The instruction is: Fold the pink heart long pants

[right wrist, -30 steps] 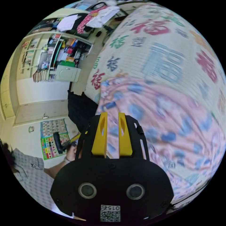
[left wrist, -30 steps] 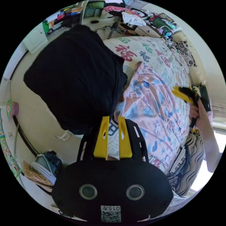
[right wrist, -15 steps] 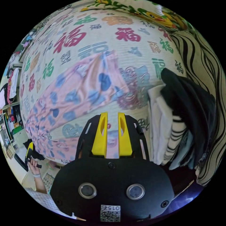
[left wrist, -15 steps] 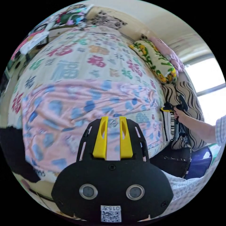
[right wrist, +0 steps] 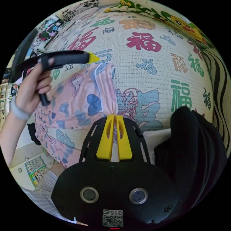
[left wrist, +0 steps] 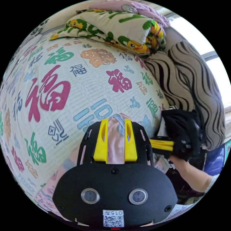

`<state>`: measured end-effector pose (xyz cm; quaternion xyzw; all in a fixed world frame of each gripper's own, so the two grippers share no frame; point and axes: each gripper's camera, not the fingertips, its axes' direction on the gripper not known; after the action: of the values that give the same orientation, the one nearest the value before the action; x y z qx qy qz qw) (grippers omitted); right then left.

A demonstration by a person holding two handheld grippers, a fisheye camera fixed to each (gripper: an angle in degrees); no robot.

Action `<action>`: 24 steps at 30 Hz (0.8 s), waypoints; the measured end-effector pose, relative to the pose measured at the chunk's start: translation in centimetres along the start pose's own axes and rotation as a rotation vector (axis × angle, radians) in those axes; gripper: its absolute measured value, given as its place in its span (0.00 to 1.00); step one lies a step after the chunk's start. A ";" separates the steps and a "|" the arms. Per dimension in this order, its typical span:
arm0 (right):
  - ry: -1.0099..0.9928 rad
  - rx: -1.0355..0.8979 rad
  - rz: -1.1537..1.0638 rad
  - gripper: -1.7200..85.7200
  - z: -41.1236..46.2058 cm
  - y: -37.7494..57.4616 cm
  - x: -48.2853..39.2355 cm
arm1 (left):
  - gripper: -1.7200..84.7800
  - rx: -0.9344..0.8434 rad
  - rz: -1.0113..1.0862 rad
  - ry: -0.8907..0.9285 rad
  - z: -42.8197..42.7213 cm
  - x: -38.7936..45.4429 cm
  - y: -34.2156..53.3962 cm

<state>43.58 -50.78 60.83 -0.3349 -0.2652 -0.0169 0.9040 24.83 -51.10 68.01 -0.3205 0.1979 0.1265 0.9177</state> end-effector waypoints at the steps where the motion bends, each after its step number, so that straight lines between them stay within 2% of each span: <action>1: -0.017 0.020 0.000 0.02 -0.7 1.0 0.5 | 0.13 -0.062 0.016 -0.039 1.6 0.7 -1.0; 4: -0.053 0.048 -0.001 0.02 -2.1 3.2 1.8 | 0.10 -0.111 0.117 -0.145 3.1 2.7 -2.0; 6: -0.067 0.060 -0.009 0.01 -2.9 4.2 2.3 | 0.06 -0.122 0.187 -0.105 3.0 3.9 -2.3; 10: -0.040 0.089 -0.018 0.01 -4.5 6.2 2.8 | 0.04 0.043 0.250 -0.070 0.4 5.9 -2.4; 14: -0.002 0.068 0.016 0.01 -4.4 6.6 3.4 | 0.05 0.005 0.276 -0.137 1.5 6.0 -2.1; 15: 0.009 0.061 0.023 0.01 -4.3 6.6 3.4 | 0.09 -0.026 0.247 -0.160 2.1 5.5 -1.8; 17: 0.078 0.038 0.072 0.02 -4.1 6.9 3.7 | 0.11 0.033 0.141 -0.103 1.3 3.9 -0.7; 19: 0.051 0.056 0.085 0.02 -4.7 7.7 3.8 | 0.14 0.186 -0.018 0.054 -1.6 1.4 2.7; 24: 0.028 0.069 0.080 0.06 -6.0 11.0 3.0 | 0.14 0.406 -0.165 0.225 -7.8 -0.4 14.8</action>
<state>51.29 -45.47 51.92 -0.3135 -0.2395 0.0236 0.9186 16.99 -44.81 54.64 -0.1567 0.2934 -0.0276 0.9426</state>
